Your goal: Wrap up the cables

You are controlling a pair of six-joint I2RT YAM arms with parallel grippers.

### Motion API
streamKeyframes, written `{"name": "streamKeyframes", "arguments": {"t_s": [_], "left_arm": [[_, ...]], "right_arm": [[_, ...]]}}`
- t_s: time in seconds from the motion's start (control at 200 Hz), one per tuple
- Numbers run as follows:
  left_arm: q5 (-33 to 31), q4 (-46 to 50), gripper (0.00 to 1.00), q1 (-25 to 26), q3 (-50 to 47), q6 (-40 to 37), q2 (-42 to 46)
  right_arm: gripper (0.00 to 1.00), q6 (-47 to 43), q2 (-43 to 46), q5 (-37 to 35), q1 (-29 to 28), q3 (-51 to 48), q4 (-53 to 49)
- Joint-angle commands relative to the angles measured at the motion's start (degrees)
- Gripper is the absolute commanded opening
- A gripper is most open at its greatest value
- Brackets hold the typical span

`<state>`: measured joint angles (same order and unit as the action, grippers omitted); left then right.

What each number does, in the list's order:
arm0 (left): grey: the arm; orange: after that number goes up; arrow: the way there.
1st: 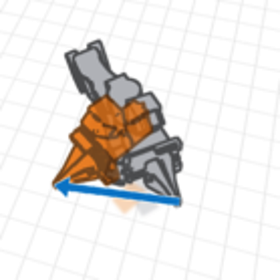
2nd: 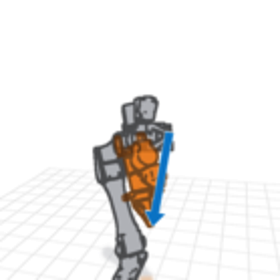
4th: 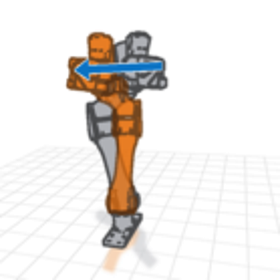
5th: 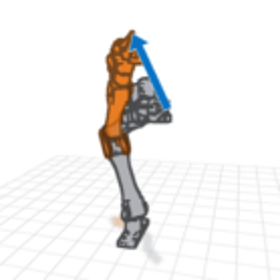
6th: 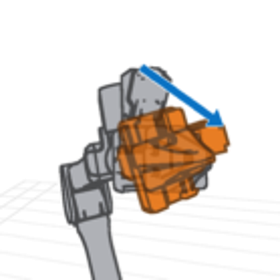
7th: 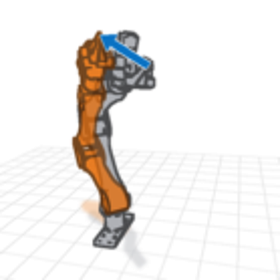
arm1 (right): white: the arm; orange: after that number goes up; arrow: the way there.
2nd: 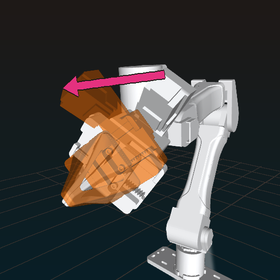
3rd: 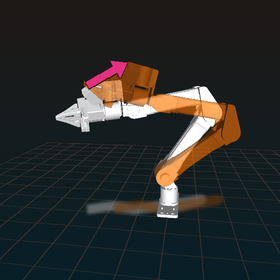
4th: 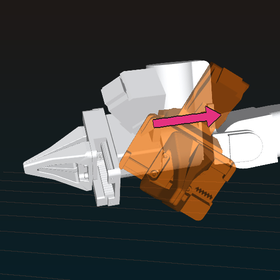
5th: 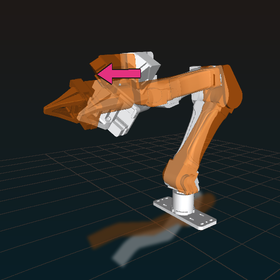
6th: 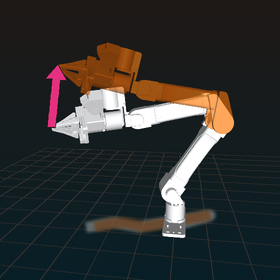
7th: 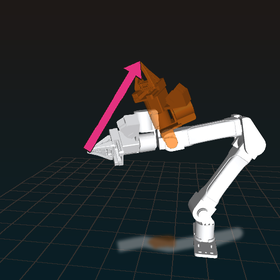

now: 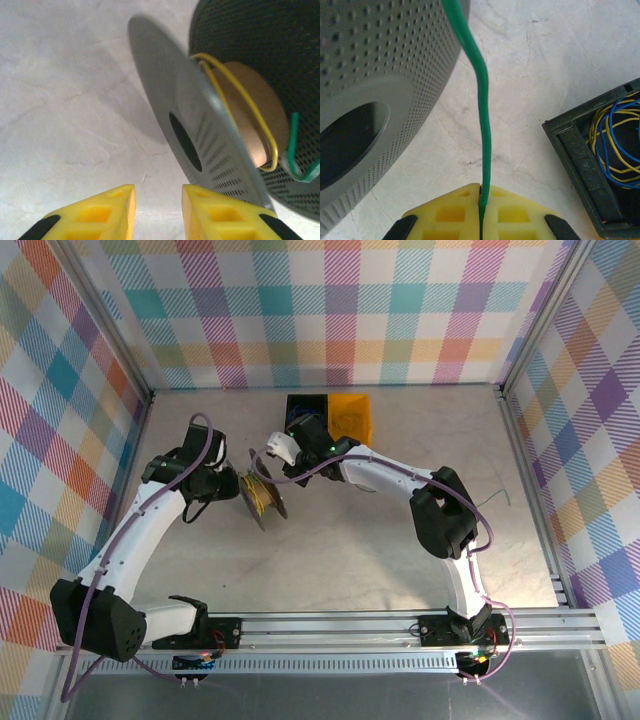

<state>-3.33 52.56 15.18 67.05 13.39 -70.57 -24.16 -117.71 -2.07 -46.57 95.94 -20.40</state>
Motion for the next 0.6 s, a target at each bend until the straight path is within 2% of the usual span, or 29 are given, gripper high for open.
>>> {"name": "streamKeyframes", "arguments": {"t_s": [0.0,0.155,0.285,0.43,0.595], "left_arm": [[-2.07,2.18,0.4,-0.15,4.09,-0.91,1.19],[-0.35,2.68,0.59,-0.15,6.24,0.32,2.63],[2.67,1.66,0.7,-0.15,4.66,2.7,3.49],[5.32,-1.85,0.75,0.26,0.91,5.17,4.14],[4.88,-5.64,0.79,2.4,-1.82,6.71,2.27]], "right_arm": [[0.0,1.41,-1.44,-0.66,-0.46,0.71,0.13],[0.0,1.84,-2.15,-1.17,-0.46,1.79,-0.95],[0.0,2.15,-2.17,-1.36,-0.46,1.96,-1.12],[0.0,2.31,-2.17,-1.1,-0.46,2.27,-1.31],[0.0,2.34,-2.29,-0.77,-0.71,2.77,-1.56]]}}
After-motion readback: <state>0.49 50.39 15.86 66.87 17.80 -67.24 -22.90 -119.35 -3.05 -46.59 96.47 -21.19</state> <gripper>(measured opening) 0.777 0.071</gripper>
